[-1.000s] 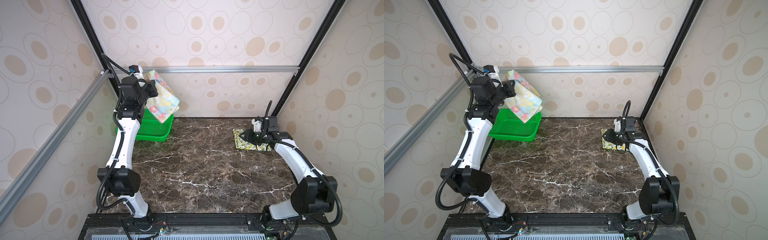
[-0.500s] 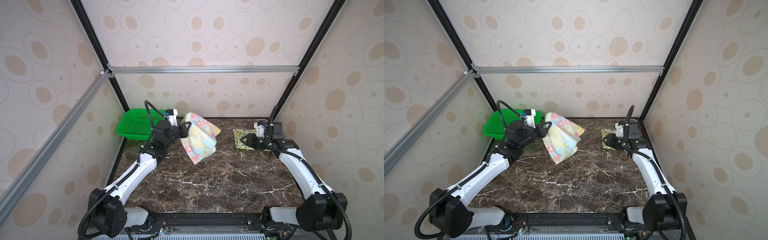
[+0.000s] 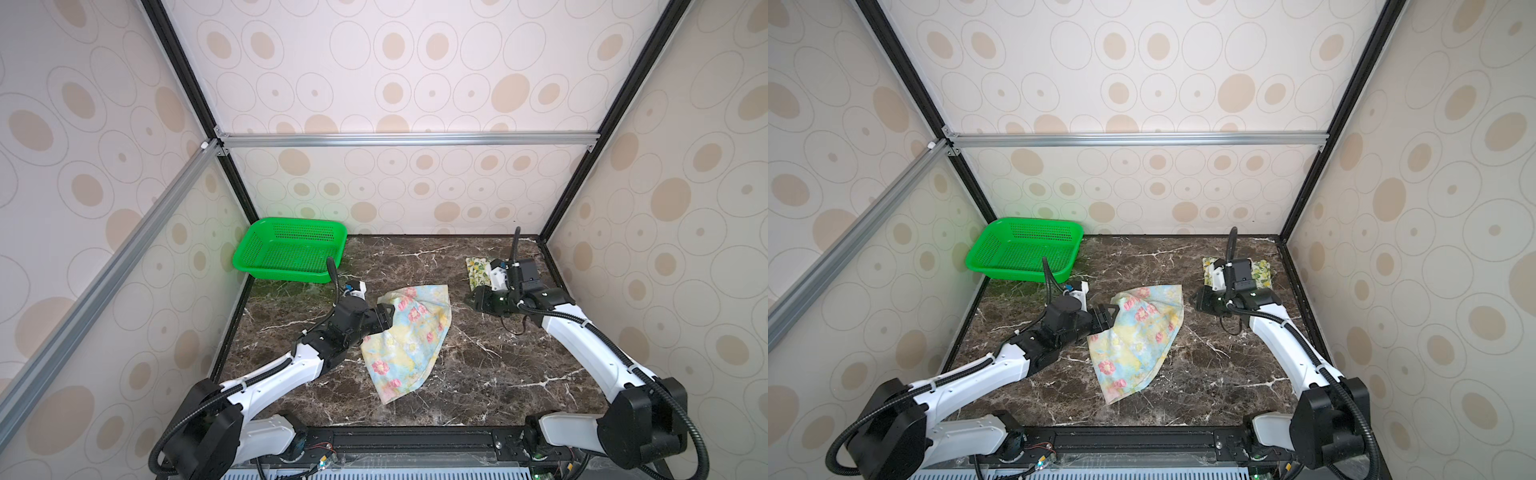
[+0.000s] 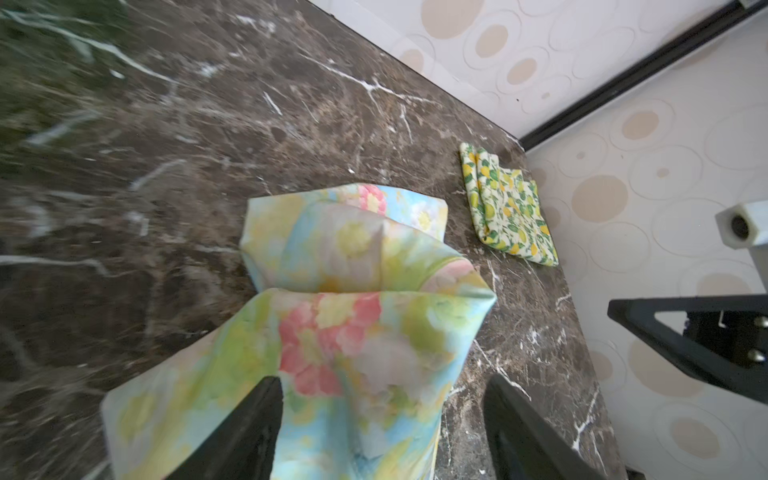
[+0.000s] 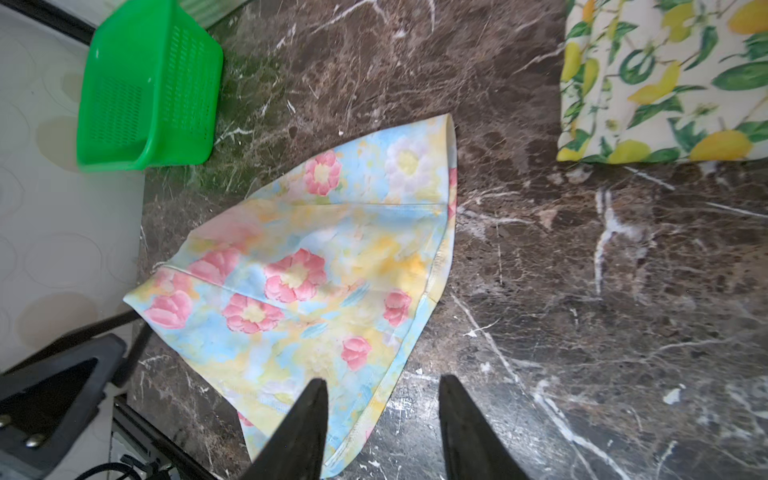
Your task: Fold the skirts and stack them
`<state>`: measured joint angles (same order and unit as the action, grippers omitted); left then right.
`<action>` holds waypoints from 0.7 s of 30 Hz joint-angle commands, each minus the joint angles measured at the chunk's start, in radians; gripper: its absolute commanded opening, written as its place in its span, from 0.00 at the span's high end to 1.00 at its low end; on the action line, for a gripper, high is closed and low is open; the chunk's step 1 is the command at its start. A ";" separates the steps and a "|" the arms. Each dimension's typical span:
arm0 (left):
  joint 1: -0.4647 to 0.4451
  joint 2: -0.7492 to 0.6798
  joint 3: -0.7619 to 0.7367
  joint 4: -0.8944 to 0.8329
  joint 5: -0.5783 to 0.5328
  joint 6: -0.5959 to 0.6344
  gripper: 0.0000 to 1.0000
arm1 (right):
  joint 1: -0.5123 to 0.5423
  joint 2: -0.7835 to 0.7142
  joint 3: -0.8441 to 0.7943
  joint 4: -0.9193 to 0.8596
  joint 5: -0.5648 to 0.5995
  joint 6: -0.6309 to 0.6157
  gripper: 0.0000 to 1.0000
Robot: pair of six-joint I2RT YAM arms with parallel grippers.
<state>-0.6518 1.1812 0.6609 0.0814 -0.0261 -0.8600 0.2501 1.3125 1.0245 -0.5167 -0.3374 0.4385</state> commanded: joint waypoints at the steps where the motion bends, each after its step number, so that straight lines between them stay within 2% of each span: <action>1: -0.003 -0.048 0.036 -0.183 -0.148 0.055 0.21 | 0.075 0.054 -0.019 0.048 0.049 0.037 0.54; 5: -0.003 -0.042 -0.033 -0.190 -0.098 0.039 0.28 | 0.168 0.144 -0.003 0.055 0.106 0.046 0.55; 8: -0.003 -0.024 -0.096 -0.147 -0.074 0.008 0.40 | 0.199 0.210 -0.001 0.076 0.118 0.074 0.58; 11: -0.003 -0.007 -0.149 -0.081 -0.041 -0.015 0.49 | 0.201 0.271 -0.006 0.093 0.149 0.113 0.73; 13: -0.002 0.003 -0.167 -0.065 -0.030 -0.029 0.50 | 0.202 0.312 0.000 0.089 0.180 0.126 0.85; 15: -0.003 0.009 -0.189 -0.053 -0.018 -0.042 0.53 | 0.200 0.352 0.013 0.088 0.203 0.135 0.93; 21: -0.016 0.020 -0.229 -0.013 0.014 -0.068 0.55 | 0.200 0.514 0.113 0.084 0.211 0.145 0.97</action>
<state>-0.6559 1.1934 0.4374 0.0296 -0.0242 -0.8940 0.4503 1.7660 1.0760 -0.4274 -0.1516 0.5636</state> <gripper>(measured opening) 0.455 0.041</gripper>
